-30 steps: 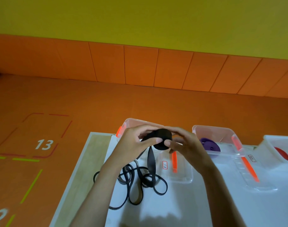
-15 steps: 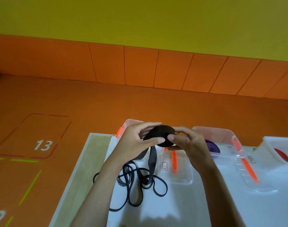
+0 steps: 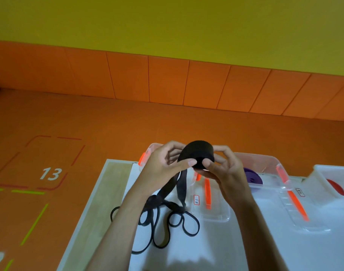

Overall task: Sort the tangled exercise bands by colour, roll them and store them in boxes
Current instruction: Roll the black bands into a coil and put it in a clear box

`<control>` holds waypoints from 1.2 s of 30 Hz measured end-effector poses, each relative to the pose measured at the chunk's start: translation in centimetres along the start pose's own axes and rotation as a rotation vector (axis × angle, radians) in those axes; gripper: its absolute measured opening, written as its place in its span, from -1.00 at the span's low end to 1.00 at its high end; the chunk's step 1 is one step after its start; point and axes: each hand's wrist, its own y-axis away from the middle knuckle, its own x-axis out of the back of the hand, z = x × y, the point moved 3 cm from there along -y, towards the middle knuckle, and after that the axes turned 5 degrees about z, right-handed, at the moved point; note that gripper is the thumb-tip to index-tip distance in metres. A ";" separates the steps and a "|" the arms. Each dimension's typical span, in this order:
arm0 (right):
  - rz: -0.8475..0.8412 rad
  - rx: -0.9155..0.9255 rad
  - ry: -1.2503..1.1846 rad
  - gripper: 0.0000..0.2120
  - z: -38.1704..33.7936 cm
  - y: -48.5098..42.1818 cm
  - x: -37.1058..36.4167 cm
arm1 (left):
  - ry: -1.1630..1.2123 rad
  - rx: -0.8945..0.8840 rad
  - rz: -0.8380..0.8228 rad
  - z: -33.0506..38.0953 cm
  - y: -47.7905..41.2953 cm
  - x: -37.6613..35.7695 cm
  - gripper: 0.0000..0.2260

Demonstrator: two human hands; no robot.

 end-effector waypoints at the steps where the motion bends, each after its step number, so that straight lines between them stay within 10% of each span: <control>1: -0.018 -0.014 -0.004 -0.70 0.1 0.0 -0.2 | -0.032 -0.023 0.025 0.1 -0.1 0.3 -0.69; 6: -0.075 -0.023 0.416 -0.71 -0.3 -0.4 0.6 | -0.179 -0.078 -0.049 0.2 -0.1 1.0 -0.77; 13: -0.029 -0.047 0.063 -0.66 1.2 -0.1 -0.1 | -0.022 -0.027 0.065 -0.7 0.0 1.3 -0.73; 36: -0.045 -0.046 0.087 -0.61 0.2 -1.4 0.3 | -0.076 0.011 -0.023 0.0 -1.0 1.1 -0.66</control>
